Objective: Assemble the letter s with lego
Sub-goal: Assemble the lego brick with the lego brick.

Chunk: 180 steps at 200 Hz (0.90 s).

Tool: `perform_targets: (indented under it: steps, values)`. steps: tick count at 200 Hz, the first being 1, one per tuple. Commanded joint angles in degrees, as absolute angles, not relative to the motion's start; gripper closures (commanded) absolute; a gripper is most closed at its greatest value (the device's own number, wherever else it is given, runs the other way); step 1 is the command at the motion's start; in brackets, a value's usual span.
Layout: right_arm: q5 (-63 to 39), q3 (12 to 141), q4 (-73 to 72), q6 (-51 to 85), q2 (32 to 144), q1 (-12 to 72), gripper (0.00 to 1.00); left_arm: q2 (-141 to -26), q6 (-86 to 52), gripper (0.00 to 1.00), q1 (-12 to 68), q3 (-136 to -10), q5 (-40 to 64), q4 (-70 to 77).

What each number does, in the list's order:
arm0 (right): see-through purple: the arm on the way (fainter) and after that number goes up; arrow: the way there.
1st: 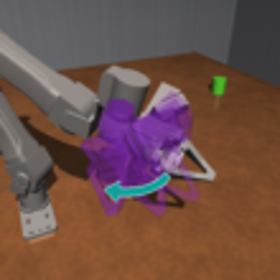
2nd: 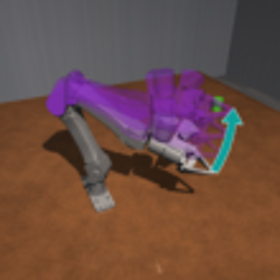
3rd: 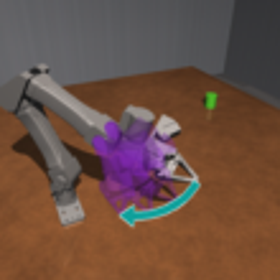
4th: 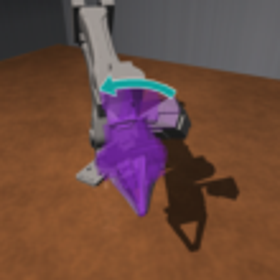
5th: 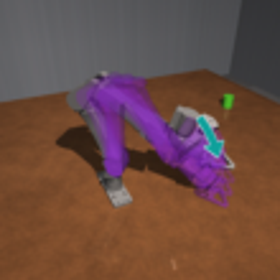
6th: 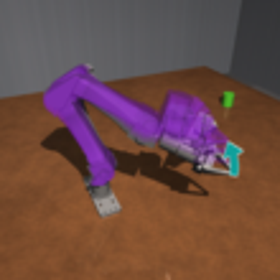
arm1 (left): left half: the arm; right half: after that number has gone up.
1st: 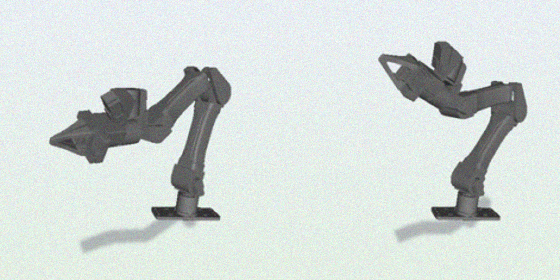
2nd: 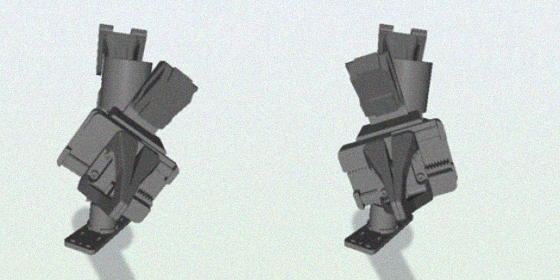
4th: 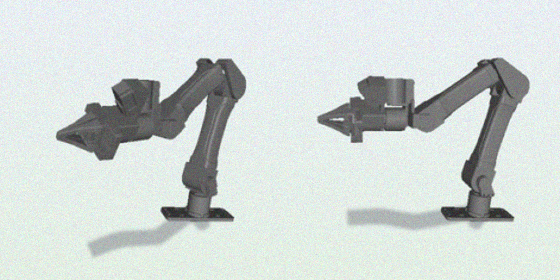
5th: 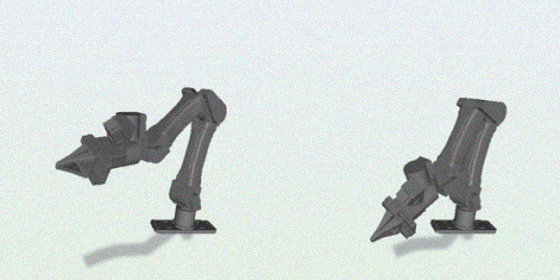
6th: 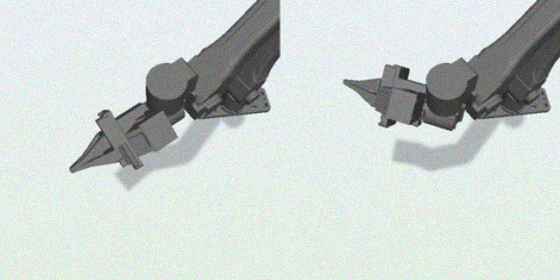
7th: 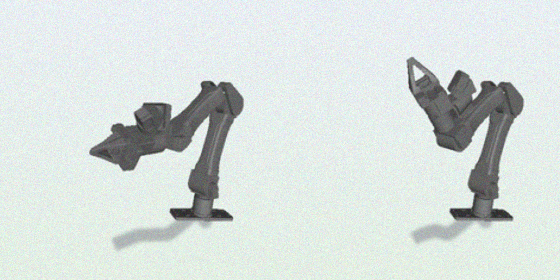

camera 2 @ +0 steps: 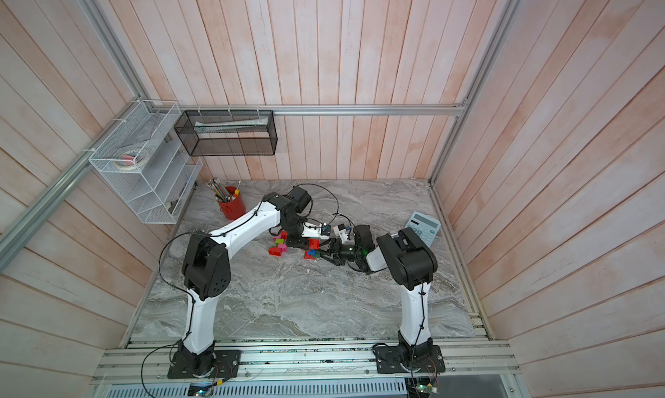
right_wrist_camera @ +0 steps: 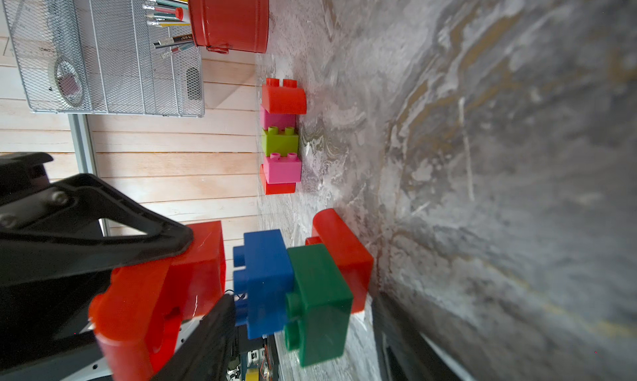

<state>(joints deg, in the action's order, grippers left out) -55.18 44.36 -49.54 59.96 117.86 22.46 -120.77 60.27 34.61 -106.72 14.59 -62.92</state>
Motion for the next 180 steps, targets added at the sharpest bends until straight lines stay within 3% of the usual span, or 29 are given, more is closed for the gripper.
perform_targets:
  steps: [1, 180]
  values:
    - [-53.7, 43.8, -46.7, 59.4, 120.3, 22.8, 0.36, -122.4, 61.3, 0.63, 34.4, -106.1, 16.1, -61.6]
    - [-53.8, 43.5, -47.7, 60.6, 120.8, 22.7, 0.38, -122.9, 62.0, 0.65, 33.9, -103.1, 14.3, -60.4]
